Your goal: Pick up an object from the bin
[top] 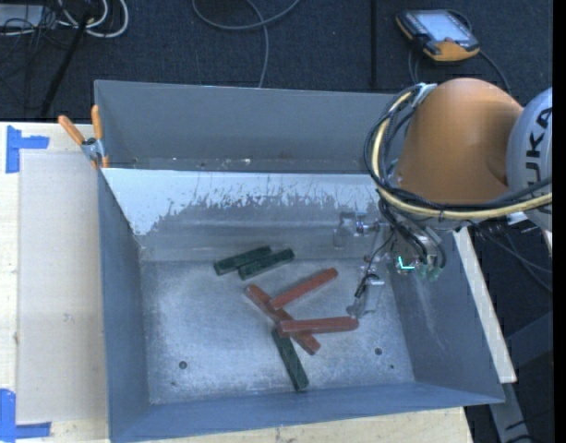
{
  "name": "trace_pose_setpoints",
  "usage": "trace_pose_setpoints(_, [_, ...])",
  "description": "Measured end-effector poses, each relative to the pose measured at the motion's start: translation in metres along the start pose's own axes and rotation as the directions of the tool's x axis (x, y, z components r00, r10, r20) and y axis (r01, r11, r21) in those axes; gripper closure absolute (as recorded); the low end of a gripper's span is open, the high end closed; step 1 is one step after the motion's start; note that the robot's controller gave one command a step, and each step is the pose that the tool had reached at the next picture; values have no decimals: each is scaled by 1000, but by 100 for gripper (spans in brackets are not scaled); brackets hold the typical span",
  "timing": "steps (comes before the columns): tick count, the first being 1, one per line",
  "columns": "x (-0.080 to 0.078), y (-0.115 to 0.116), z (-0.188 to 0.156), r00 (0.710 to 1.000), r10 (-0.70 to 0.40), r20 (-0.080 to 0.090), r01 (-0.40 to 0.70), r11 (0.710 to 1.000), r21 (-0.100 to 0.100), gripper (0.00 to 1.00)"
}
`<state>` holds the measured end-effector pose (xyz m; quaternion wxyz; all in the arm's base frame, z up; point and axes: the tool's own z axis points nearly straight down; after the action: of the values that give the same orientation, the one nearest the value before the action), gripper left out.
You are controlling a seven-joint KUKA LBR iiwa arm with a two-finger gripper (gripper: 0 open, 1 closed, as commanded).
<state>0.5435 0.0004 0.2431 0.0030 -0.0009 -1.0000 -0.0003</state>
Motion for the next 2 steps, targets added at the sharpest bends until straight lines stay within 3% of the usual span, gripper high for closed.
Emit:
trace_pose_setpoints(1, [-1,0,-3,1000,0,6,0,1000,0,0])
trace_pose_setpoints(2, [-14,-3,46,1000,7,13,-7,1000,-1,0])
